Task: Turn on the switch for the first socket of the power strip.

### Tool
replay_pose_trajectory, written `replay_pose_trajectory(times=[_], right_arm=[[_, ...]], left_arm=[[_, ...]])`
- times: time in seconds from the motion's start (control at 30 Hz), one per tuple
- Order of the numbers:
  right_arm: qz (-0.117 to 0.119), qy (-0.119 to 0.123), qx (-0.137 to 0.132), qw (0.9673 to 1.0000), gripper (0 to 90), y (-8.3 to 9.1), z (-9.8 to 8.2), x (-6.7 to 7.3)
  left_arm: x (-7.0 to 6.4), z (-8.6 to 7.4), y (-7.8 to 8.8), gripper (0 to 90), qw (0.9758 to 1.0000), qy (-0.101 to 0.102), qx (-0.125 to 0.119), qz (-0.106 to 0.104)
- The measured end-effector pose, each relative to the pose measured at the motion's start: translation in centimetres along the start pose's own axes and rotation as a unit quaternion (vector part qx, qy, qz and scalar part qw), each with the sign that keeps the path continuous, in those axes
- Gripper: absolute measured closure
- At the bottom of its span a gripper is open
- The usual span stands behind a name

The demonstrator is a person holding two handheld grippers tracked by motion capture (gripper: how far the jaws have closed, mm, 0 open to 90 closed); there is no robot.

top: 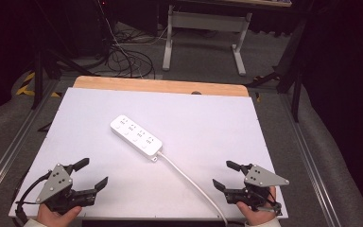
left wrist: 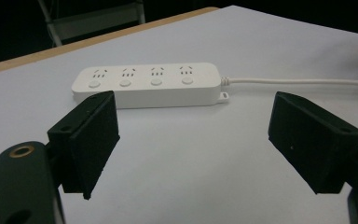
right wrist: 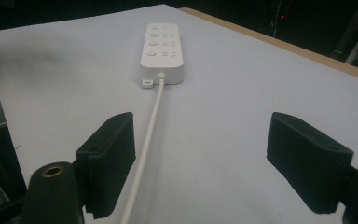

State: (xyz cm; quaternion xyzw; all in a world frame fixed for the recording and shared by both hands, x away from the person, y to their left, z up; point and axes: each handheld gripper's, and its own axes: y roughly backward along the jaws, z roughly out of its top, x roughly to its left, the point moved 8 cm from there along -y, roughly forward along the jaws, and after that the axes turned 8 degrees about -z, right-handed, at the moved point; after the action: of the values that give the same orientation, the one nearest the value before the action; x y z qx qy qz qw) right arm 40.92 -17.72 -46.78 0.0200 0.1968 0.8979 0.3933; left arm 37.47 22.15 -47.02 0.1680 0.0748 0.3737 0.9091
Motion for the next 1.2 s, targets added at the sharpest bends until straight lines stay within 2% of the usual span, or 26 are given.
replay_pose_trajectory(times=[0.07, 0.17, 0.27, 0.37, 0.53, 0.73, 0.83, 0.9, 0.97, 1.03, 1.2], right_arm=[[0.000, 0.000, -0.003, 1.0000, 23.9, 0.04, 0.06, 0.02], [0.000, 0.001, -0.003, 1.0000, 24.1, 0.06, 0.04, -0.01], [0.002, 0.002, -0.002, 1.0000, 24.1, 0.05, -0.01, 0.04], [0.002, 0.005, -0.004, 1.0000, 24.1, 0.05, 0.03, 0.08], [0.003, 0.004, -0.005, 1.0000, 24.1, 0.02, 0.05, 0.08], [0.005, 0.003, -0.002, 1.0000, 24.1, -0.03, 0.02, 0.21], [0.004, 0.003, -0.001, 1.0000, 24.1, -0.06, 0.00, 0.20], [0.005, 0.003, -0.001, 1.0000, 24.1, -0.06, 0.01, 0.21], [0.006, 0.004, -0.001, 1.0000, 24.1, -0.12, -0.01, 0.20], [0.006, 0.005, 0.000, 1.0000, 24.1, -0.14, -0.02, 0.24], [0.008, 0.006, -0.001, 1.0000, 24.1, -0.17, 0.00, 0.29]], left_arm=[[-0.09, 0.06, 0.04, 16.8, 1.0000, -0.002, -0.003, 0.002], [-0.04, 0.15, 0.17, 16.8, 0.9997, -0.024, -0.001, 0.011], [-0.16, 0.18, 0.13, 16.8, 0.9993, -0.032, 0.001, 0.018], [-0.17, 0.19, 0.15, 16.8, 0.9992, -0.031, 0.002, 0.024], [-0.04, 0.21, 0.25, 16.8, 0.9995, -0.023, 0.001, 0.022], [-0.22, 0.34, 0.18, 16.7, 0.9999, -0.009, -0.005, 0.009], [-0.15, 0.25, 0.17, 17.1, 0.9997, -0.017, 0.004, 0.014], [-0.01, 0.11, 0.11, 18.2, 0.9989, -0.035, 0.018, 0.026], [-0.01, 0.11, 0.05, 18.8, 0.9988, -0.037, 0.019, 0.026], [0.03, 0.09, 0.01, 19.3, 0.9992, -0.026, 0.019, 0.021], [0.34, 0.54, 0.07, 19.7, 0.9994, -0.020, 0.020, 0.020]])
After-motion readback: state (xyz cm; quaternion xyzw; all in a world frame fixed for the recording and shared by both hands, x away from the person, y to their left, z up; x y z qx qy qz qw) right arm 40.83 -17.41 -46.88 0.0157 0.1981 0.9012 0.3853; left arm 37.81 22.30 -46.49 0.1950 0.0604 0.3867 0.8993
